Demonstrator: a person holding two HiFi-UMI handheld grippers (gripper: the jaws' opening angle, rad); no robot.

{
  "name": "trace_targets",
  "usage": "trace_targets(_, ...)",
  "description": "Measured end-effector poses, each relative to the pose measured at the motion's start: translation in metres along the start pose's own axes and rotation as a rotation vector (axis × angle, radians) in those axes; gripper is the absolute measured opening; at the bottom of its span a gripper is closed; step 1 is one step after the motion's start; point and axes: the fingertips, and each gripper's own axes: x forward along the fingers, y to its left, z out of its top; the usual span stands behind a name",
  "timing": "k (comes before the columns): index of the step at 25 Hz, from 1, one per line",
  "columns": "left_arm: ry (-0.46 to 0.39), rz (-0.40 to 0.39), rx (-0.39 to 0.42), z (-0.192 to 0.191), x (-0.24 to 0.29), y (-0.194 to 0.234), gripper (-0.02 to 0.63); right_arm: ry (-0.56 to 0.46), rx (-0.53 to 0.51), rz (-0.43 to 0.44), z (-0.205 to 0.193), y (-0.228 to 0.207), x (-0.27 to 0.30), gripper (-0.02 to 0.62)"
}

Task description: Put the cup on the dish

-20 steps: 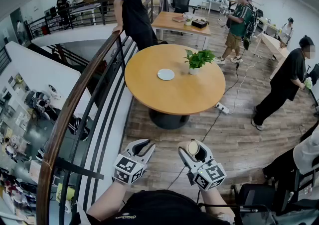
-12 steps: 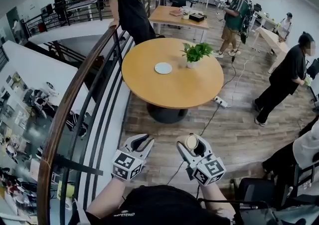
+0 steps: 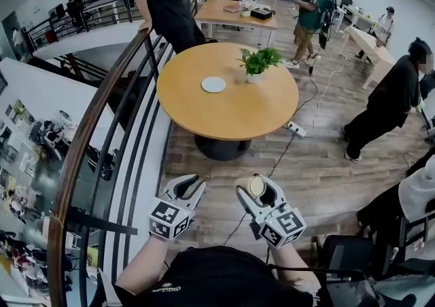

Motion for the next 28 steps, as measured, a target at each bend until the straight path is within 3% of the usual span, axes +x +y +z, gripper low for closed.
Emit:
trace_targets(15, 0.019, 0.077, 0.003, 0.006, 0.051, -0.04, 0.089, 0.013, -0.064, 0.043, 0.006, -0.065, -0.03, 0.258)
trace_targets(22, 0.021, 0.095, -0.014, 0.005, 0.064, -0.014, 0.089, 0.034, -0.09, 0.052, 0.005, -0.078, 0.001, 0.258)
trace_targets(28, 0.005, 0.095, -0.023, 0.015, 0.079, 0.034, 0.089, 0.054, -0.112, 0.051, 0.007, -0.086, 0.047, 0.258)
